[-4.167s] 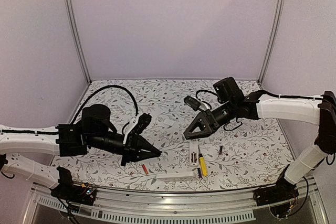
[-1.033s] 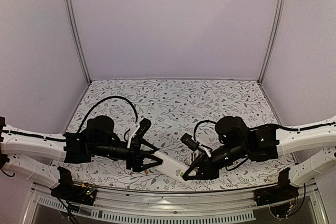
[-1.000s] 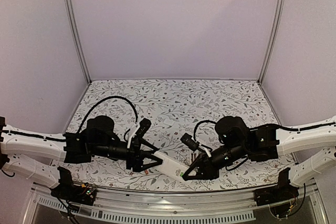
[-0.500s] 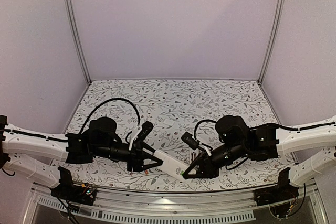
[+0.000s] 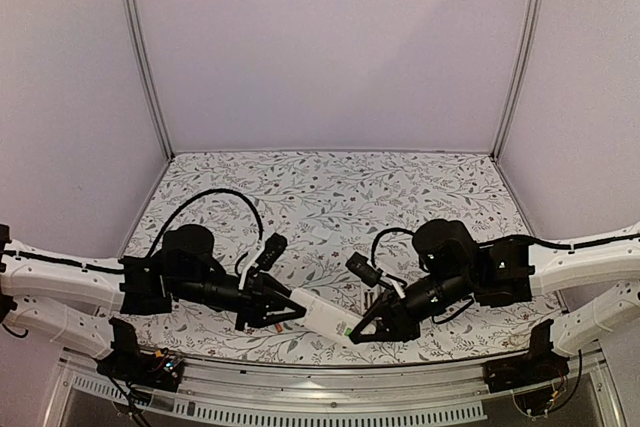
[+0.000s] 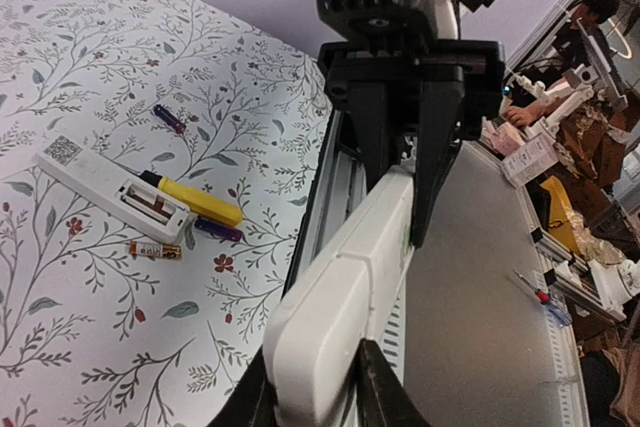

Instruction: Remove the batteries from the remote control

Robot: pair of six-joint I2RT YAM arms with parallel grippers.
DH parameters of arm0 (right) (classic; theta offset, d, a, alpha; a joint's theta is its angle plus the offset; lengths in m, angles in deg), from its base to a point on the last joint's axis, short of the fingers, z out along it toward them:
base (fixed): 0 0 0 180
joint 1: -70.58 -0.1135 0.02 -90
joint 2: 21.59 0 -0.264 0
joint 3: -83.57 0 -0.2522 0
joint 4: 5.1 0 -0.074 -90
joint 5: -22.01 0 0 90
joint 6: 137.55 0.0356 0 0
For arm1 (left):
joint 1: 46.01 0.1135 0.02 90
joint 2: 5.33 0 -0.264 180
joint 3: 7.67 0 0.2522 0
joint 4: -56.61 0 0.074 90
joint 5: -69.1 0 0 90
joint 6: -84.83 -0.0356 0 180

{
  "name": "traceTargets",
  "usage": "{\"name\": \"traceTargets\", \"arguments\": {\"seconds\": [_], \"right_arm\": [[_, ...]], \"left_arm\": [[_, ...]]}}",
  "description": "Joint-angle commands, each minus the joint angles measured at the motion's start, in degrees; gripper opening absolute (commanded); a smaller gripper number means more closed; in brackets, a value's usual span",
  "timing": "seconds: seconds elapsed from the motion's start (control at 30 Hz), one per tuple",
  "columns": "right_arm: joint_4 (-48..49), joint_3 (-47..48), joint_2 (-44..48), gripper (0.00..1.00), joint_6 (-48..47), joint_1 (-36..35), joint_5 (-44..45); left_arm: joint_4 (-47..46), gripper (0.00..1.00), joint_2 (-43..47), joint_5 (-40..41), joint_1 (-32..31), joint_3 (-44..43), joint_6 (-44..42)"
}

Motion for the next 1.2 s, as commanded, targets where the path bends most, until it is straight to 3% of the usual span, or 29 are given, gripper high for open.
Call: {"name": "traceTargets", "arguments": {"seconds": [0.0,0.27,0.37,0.83,1.17], "right_arm": [[1.95,0.00,2.25,0.00,1.73,0.00,-2.33],[1.94,-0.27,2.42,0.00,2.01,0.00,-1.54],[2.16,-0.32,2.38,0.00,2.06,0.00,-1.45],[2.02,-2.13,2.17,0.00,2.58,0.00,0.64],[2.35,-6.47,1.86,0.00,3.01,2.23,3.13]], "left_arm": [[0.46,0.11,1.43,2.21,1.17,2.50,-0.87],[0.00,0.33,2.06,-1.07,2.73,3.02,0.96],[-0.08,0.35,1.62,-1.22,2.85,3.20,1.39],[-2.65,0.07,4.17,-3.14,5.96,6.29,3.85],[-3.29,0.08,4.84,-8.80,10.45,8.29,5.62]]}}
